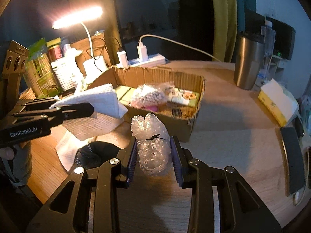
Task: Organize soft objects
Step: 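Grasp the bubble wrap with the right gripper while the left gripper grasps the white towel, then carry the bubble wrap into the box and open the right gripper while the left lowers the towel in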
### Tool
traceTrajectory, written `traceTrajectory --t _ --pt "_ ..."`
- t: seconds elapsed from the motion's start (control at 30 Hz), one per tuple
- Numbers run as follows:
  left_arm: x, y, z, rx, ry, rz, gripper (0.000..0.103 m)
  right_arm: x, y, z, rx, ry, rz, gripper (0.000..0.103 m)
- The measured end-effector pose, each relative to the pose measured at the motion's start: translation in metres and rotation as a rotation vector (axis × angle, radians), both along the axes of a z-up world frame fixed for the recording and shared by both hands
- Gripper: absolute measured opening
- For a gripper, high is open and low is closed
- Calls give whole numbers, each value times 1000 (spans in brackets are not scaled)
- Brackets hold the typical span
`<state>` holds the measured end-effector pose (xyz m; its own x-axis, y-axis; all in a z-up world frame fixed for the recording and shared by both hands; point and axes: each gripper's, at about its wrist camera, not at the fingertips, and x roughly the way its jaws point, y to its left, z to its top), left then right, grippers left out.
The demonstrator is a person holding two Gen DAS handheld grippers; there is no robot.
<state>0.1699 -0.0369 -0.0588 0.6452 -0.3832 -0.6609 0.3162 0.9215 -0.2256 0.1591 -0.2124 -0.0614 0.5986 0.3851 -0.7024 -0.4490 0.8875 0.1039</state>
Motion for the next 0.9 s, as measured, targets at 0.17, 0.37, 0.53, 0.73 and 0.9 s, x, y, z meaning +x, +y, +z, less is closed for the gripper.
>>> traceTrajectory --t 0.17,0.37,0.53,0.73,0.9 --pt "-3 10 21 -11 -53 15 18 1 5 12 4 -28 10 35" --pt "-1 27 40 -26 -107 47 18 5 9 29 11 -69 15 35" --pt "3 39 49 -39 -132 66 18 9 14 38 8 -92 16 35" --pt "11 51 58 -43 -165 83 18 18 21 48 7 -117 25 35" --pt "21 61 59 -54 -174 97 18 26 29 52 4 -128 31 35"
